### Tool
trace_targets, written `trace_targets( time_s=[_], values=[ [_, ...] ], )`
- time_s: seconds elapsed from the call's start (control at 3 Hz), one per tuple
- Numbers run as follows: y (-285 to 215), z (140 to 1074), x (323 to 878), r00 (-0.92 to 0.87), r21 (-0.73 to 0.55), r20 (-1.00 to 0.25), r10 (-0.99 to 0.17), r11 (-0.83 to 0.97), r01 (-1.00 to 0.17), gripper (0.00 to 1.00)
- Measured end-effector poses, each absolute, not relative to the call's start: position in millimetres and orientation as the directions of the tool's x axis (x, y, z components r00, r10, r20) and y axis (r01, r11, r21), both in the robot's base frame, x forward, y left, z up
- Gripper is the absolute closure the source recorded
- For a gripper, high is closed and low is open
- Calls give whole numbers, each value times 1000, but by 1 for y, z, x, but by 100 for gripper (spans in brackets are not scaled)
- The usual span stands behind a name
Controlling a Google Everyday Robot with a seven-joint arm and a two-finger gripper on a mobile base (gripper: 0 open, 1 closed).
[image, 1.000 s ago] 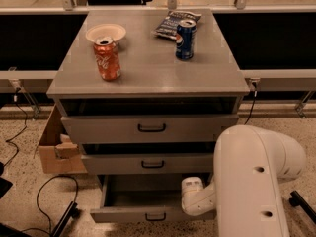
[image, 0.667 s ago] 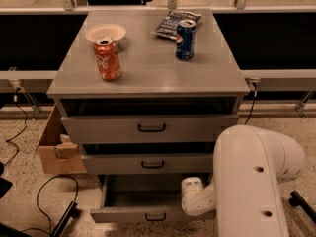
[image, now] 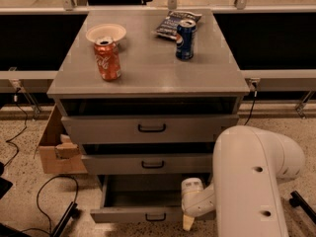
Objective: Open bottom drawer
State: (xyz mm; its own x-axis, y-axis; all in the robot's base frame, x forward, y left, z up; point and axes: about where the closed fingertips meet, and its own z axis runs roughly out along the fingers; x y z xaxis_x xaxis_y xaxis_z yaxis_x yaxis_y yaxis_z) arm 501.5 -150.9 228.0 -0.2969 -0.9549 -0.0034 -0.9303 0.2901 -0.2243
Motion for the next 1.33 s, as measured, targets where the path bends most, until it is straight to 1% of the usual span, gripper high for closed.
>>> trace_targets(
  time_s=[0.33,0.67,1.0,1.33],
  values=[
    [-151,228,501,-297,-224,-3,-955,290,-930,0],
    [-146,219,500,-297,-196,-21,-955,295,-935,0],
    [-133,194,481,-287,-143,-80,-955,296,-944,0],
    [-132,193,479,-287,-137,-82,-954,296,-945,0]
  ],
)
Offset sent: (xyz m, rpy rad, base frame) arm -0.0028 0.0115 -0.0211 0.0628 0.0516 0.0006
